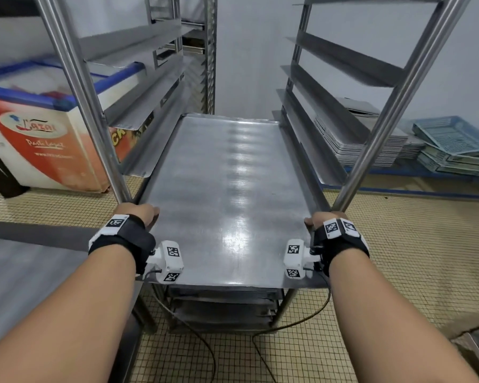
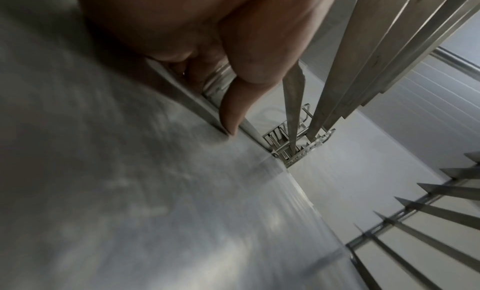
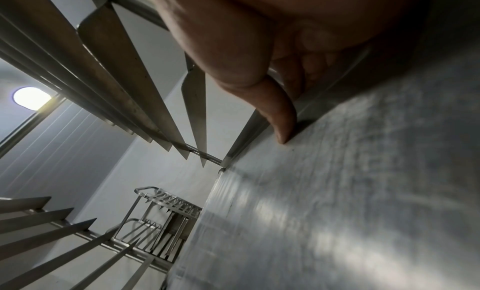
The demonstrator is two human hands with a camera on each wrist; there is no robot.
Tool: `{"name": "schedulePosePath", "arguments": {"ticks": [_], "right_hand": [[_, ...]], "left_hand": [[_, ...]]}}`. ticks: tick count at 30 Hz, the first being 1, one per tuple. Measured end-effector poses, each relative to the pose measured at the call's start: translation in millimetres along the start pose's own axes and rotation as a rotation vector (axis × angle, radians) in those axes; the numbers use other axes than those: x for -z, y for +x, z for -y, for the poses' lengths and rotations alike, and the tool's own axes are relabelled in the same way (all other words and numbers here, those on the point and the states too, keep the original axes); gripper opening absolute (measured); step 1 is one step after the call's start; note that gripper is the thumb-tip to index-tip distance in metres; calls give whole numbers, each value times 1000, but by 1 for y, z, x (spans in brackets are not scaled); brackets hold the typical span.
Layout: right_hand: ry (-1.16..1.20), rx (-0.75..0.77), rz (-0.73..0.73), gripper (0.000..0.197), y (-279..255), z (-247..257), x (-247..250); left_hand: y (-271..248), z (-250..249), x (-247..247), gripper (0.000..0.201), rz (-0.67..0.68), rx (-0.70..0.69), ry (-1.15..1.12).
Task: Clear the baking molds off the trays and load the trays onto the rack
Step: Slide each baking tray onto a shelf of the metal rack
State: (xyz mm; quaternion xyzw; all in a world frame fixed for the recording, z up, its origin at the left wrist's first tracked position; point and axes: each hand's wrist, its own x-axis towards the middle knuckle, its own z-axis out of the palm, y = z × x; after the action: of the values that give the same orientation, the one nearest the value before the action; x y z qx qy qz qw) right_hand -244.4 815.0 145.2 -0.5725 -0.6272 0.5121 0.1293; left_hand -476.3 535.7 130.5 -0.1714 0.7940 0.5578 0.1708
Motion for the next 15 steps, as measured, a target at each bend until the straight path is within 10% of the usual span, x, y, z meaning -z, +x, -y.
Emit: {"name": "schedulePosePath", "arguments": {"ticks": [3, 11, 15], "right_hand": [[55, 1, -16, 28, -18, 6, 8], [-24, 271, 168, 97, -74, -26, 2], [-608, 655, 326, 110, -96, -67, -11]], "left_hand": [[-15, 1, 7, 48, 118, -13, -62], [-99, 23, 23, 88, 410, -421, 262], [-111, 58, 22, 137, 581, -701, 1035]]}}
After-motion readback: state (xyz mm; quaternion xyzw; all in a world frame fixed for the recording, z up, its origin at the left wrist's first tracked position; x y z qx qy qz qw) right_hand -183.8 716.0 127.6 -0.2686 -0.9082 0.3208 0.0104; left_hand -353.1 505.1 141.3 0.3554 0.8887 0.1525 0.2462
